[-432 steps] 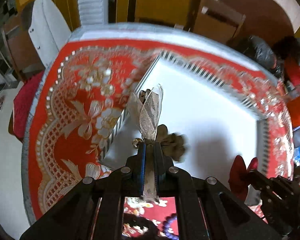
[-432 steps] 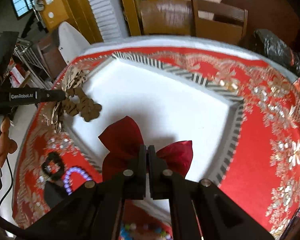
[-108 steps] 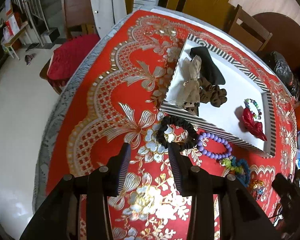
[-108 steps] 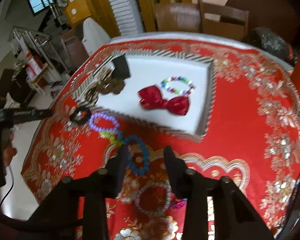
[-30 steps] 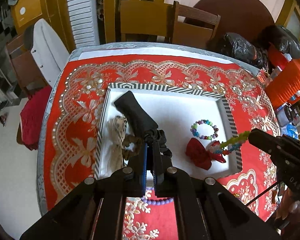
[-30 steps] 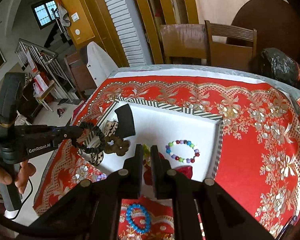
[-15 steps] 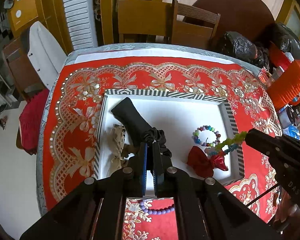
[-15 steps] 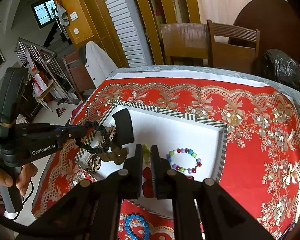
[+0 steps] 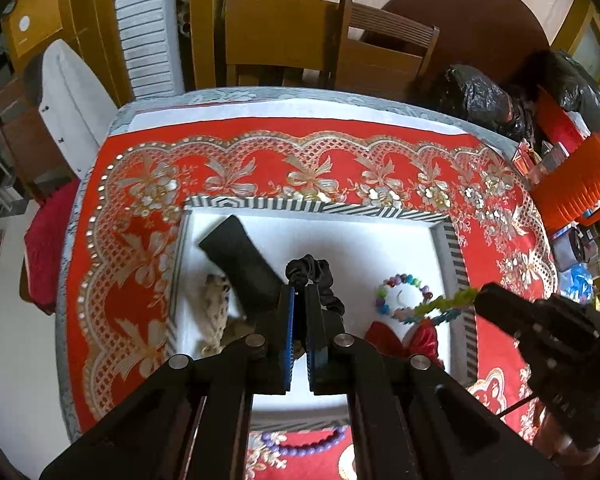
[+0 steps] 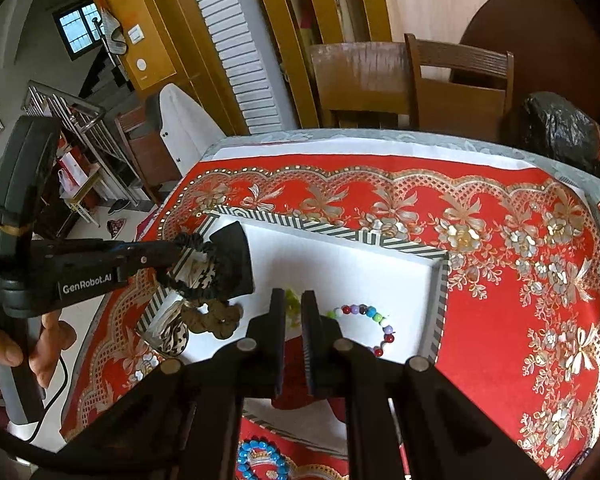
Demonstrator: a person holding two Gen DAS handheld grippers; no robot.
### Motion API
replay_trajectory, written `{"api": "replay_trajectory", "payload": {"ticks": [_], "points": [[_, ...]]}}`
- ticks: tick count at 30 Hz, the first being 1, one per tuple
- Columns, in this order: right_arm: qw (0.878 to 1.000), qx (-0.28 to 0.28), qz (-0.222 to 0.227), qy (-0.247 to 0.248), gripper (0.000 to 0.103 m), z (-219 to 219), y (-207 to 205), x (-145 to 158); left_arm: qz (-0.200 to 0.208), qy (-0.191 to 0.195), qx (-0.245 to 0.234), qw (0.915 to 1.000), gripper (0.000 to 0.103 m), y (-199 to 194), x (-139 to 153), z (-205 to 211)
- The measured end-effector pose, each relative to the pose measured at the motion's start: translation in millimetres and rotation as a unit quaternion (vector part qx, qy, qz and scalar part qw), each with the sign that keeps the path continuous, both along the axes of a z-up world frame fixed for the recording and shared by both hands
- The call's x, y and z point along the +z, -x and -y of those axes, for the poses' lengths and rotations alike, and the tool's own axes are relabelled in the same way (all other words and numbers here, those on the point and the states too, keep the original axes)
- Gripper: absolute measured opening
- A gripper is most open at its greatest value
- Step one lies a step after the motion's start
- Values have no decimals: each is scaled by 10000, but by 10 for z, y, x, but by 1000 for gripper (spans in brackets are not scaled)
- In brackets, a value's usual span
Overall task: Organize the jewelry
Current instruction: 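Carry the black bracelet and blue-green beads into the tray while opening both grippers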
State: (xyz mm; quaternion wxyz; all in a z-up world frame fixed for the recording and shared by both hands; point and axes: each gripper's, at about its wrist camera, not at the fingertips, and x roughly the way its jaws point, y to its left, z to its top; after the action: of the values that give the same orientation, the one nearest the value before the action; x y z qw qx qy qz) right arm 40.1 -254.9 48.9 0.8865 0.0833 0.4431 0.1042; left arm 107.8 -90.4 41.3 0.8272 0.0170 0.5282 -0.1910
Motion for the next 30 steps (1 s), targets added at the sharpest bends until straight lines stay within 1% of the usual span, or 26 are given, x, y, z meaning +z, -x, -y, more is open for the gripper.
{"api": "replay_trajectory", "payload": {"ticks": [8, 13, 16, 20, 24, 30], "points": [[9998, 3, -145, -108, 8, -51, -253, -149, -355, 232, 87, 9991, 0, -347, -250, 137], [9992, -42, -231, -320, 8, -39, -499, -286, -512, 233, 210, 9982, 0, -603, -446, 194], [9981, -181, -355, -461, 8, 40, -696, -446, -615, 175, 327, 9974, 0, -722, -592, 202], [9962, -563, -574, -344, 8, 215, -891, -719, -677, 0, 456, 9967, 0, -814, -750, 167], [9931, -862, -714, -346, 8, 386, -944, -903, -645, -144, 463, 9967, 0, -845, -831, 120], [9935, -968, -594, 58, 8, 413, -1013, -985, -676, -99, 605, 9958, 0, -876, -896, 103]]}}
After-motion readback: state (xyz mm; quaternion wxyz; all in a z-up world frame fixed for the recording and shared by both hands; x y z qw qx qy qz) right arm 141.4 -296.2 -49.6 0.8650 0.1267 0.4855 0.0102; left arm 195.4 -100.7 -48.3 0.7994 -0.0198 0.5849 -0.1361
